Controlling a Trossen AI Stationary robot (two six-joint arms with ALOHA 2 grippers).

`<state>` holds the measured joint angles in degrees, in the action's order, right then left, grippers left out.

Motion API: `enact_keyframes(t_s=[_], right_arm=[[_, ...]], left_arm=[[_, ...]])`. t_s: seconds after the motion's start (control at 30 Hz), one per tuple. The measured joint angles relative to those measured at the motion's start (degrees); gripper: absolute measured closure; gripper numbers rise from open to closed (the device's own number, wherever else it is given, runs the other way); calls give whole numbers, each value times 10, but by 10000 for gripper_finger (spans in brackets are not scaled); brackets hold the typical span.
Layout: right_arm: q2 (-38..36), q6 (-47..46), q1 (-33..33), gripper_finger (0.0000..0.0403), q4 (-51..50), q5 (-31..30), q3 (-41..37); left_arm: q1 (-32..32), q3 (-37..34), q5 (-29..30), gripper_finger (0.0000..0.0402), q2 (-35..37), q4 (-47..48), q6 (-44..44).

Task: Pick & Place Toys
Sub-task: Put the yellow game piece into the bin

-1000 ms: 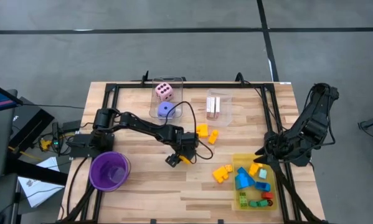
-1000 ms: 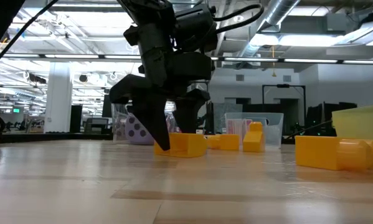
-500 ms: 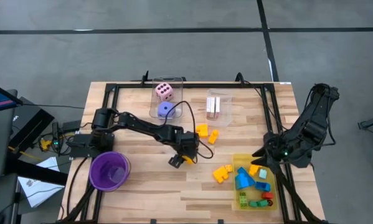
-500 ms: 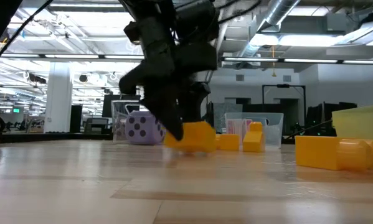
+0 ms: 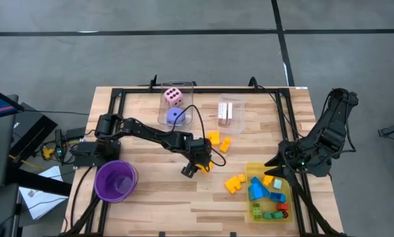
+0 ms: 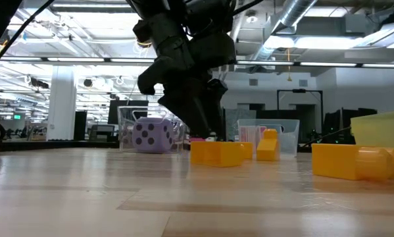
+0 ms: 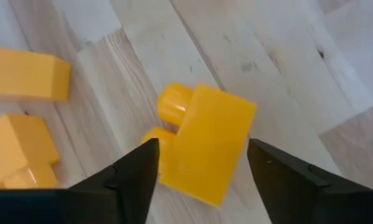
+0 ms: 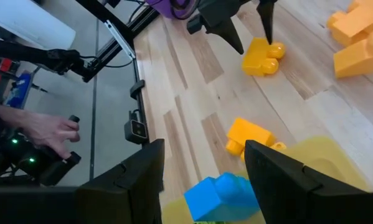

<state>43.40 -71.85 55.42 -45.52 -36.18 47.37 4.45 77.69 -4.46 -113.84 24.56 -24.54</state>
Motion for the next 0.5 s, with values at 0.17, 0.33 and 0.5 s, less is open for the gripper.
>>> enact_keyframes(t_s=[0.17,0.33,0.5], right_arm=[[0,-1,0,188,13,2,0],[0,-1,0,188,15,3,0],[0,-7,0,188,14,3,0]], left_arm=[[2,0,0,111,0,-24,-23],[-4,0,-28,75,-4,-22,-51],[-13,0,-31,65,-18,-35,-72]])
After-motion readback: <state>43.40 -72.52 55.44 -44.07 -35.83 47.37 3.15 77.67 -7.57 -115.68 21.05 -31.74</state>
